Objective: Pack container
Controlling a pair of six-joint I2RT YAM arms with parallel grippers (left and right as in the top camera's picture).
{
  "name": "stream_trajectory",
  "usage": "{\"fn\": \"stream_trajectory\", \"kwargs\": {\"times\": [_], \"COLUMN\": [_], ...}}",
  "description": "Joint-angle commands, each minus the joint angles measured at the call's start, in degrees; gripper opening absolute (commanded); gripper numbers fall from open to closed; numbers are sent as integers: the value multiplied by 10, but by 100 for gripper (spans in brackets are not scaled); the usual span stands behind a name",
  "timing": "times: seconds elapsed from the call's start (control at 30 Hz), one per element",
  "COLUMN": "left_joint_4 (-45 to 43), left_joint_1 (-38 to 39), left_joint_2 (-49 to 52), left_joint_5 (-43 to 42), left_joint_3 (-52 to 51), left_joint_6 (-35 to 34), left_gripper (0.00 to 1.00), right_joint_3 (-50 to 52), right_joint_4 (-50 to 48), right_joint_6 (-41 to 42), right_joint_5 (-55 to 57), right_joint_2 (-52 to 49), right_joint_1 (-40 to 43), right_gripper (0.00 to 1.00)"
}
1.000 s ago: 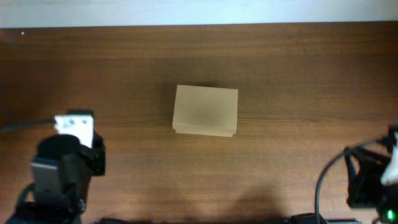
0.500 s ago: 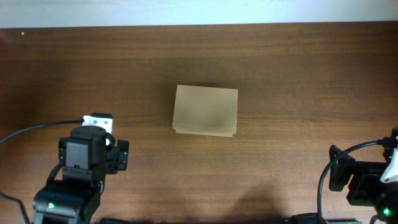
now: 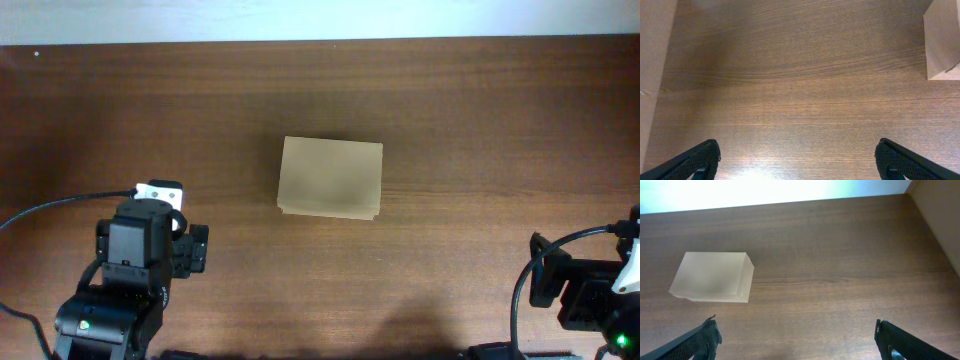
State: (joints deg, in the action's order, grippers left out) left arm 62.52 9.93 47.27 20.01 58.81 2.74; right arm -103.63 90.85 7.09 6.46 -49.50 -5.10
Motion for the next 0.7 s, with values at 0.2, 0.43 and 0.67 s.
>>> {"fn": "stream_trajectory", "kwargs": {"times": [0.2,0.43,0.67], "left_joint_4": [-2,-2,-2], "left_joint_1": [-3,-3,-3], "left_joint_2": [-1,-1,-1], "left_joint_5": [8,8,8], "left_joint_3": [-2,-2,-2], "left_joint_6": [-5,-5,-5], "left_gripper": [99,99,99], "right_joint_3": [65,406,697], "right_joint_4": [-67,-348,-500], "right_joint_6": [-8,-6,-6], "right_joint_5": [32,-23,-45], "right_joint_2": [47,250,389], "right_joint_1": [48,96,109], "right_gripper": [99,99,99]}}
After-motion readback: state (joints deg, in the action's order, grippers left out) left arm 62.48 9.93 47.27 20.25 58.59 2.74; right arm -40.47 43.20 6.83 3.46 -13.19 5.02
